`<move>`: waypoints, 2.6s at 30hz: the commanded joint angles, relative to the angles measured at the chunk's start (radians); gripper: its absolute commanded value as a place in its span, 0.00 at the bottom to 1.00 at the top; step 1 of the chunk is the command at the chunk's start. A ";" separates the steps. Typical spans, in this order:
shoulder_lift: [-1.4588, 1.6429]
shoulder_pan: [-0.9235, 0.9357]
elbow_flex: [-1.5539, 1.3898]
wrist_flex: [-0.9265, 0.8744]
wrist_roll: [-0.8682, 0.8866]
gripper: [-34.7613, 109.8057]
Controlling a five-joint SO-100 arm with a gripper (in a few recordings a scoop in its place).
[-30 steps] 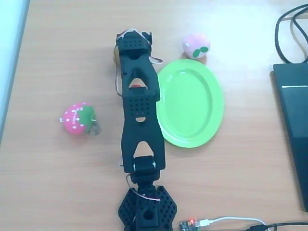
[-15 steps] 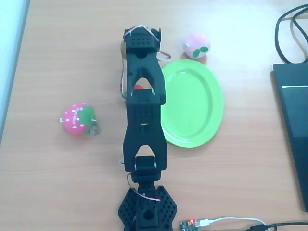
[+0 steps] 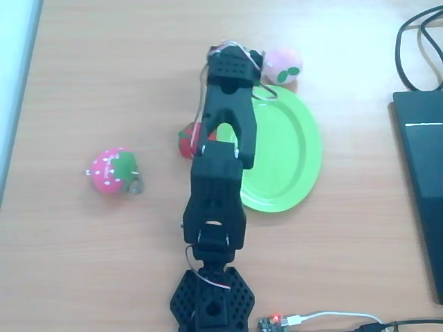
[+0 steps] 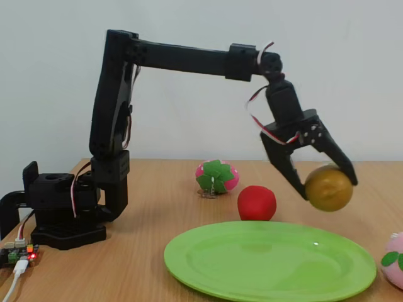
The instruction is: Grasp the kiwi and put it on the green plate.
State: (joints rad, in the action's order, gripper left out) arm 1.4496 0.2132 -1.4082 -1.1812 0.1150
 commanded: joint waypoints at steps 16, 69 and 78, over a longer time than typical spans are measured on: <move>0.267 0.209 -0.339 -0.057 -0.104 0.43; 0.962 -0.175 -0.710 -0.061 -0.114 0.26; 1.388 -0.252 -1.083 -0.035 -0.132 0.18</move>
State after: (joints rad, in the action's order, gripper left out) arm 2.7366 -0.0184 -2.3899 -1.2272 0.0015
